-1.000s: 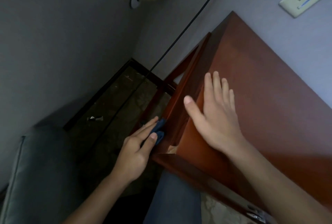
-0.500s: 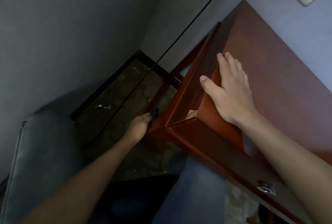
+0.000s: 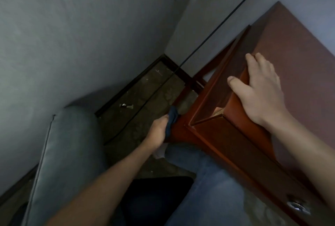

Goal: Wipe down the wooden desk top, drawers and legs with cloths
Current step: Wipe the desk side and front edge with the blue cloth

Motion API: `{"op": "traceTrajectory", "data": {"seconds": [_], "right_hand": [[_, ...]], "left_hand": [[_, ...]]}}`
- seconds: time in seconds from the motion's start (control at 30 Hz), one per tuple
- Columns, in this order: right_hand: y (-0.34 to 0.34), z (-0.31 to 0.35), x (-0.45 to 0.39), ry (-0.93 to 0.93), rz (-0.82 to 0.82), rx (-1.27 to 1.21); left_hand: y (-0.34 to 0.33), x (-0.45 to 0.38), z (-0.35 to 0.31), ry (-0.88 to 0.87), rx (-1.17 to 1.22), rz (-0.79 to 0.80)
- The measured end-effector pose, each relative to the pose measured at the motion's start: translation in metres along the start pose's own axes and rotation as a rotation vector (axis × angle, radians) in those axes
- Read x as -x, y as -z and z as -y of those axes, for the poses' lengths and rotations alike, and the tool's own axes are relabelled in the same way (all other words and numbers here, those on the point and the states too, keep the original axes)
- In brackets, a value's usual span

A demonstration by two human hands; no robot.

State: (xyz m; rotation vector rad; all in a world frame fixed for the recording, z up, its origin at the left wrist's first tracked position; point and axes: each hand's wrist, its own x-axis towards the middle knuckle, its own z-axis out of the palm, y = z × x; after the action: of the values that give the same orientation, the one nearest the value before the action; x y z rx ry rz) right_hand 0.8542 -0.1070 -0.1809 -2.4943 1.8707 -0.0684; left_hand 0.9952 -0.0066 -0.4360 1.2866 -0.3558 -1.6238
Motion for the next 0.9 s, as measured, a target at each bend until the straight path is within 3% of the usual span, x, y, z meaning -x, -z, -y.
{"op": "traceTrajectory", "data": {"seconds": [0.17, 0.2, 0.27, 0.3, 0.37, 0.57, 0.7, 0.8, 0.83, 0.9], "right_hand": [[-0.001, 0.001, -0.001, 0.003, -0.003, 0.018], [-0.001, 0.002, -0.001, 0.002, -0.003, 0.019], [-0.002, 0.002, 0.0, -0.005, 0.002, 0.024], [-0.001, 0.002, -0.001, -0.014, 0.001, 0.023], [0.0, 0.003, 0.0, -0.019, 0.008, 0.02], [0.004, 0.007, 0.005, -0.025, 0.034, 0.016], [0.009, 0.011, 0.012, -0.009, 0.056, 0.041], [0.024, -0.002, -0.021, 0.007, -0.055, -0.098], [0.028, -0.013, -0.049, -0.028, -0.108, -0.188], [0.032, -0.035, -0.116, -0.147, -0.116, -0.138]], "left_hand": [[0.053, -0.03, 0.07, 0.237, -0.388, -0.028], [0.059, -0.036, 0.092, 0.278, -0.383, -0.067], [0.056, -0.047, 0.128, 0.342, -0.157, -0.153], [0.042, -0.041, 0.118, 0.391, -0.023, -0.178], [0.014, -0.018, 0.072, 0.322, 0.09, -0.218], [-0.014, 0.031, -0.002, 0.164, -0.315, -0.364], [-0.015, 0.047, -0.019, 0.087, -0.318, -0.192], [-0.005, 0.031, -0.02, 0.205, -0.43, -0.034], [0.003, 0.028, -0.021, 0.26, -0.427, 0.03], [0.011, 0.027, -0.042, 0.371, -0.398, 0.139]]}}
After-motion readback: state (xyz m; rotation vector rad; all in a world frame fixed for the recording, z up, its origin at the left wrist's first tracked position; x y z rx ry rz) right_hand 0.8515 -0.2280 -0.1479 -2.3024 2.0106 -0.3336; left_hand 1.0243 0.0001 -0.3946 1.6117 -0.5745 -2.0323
